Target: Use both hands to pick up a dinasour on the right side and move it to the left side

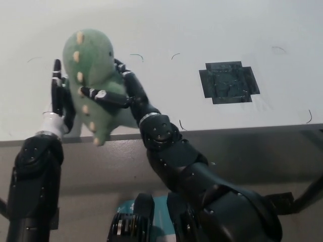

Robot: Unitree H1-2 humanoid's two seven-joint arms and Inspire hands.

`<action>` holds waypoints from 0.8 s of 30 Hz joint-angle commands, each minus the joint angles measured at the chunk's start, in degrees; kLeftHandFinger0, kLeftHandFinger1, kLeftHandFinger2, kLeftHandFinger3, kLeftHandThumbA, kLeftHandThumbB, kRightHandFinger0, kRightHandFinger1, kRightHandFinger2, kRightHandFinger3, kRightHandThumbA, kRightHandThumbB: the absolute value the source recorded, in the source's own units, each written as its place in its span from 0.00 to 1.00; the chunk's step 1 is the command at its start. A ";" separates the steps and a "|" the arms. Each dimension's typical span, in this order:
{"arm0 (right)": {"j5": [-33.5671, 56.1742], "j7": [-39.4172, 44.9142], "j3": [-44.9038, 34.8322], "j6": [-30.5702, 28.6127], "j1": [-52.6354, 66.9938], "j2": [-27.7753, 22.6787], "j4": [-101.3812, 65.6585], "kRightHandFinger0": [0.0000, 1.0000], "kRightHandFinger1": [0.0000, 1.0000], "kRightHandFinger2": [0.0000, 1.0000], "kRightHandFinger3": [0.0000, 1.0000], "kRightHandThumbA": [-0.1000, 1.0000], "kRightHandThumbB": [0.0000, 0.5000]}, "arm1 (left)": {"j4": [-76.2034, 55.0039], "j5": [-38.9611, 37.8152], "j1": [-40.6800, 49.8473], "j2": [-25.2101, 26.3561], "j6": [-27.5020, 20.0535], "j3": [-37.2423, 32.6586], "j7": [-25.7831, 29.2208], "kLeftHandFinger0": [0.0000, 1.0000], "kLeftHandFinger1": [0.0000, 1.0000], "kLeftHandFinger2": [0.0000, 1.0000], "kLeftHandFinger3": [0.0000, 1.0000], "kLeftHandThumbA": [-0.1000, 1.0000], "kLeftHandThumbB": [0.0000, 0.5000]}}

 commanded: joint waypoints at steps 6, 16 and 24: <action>-1.17 5.71 0.51 1.65 -4.14 2.97 -0.21 1.00 1.00 1.00 1.00 1.00 0.45 | -0.39 -0.73 -3.33 -0.03 -1.99 -0.53 -2.17 1.00 1.00 1.00 1.00 1.00 0.59; -1.42 5.89 0.69 0.65 -2.69 2.34 -1.16 1.00 1.00 1.00 1.00 1.00 0.47 | -0.86 -0.41 -2.73 -1.16 -3.06 -1.25 -2.08 1.00 1.00 1.00 1.00 1.00 0.58; -1.89 5.26 1.01 0.51 -2.86 2.18 -1.09 1.00 1.00 1.00 1.00 1.00 0.45 | -0.19 -0.83 -2.93 -1.06 -3.94 -1.48 -2.72 1.00 1.00 1.00 1.00 1.00 0.56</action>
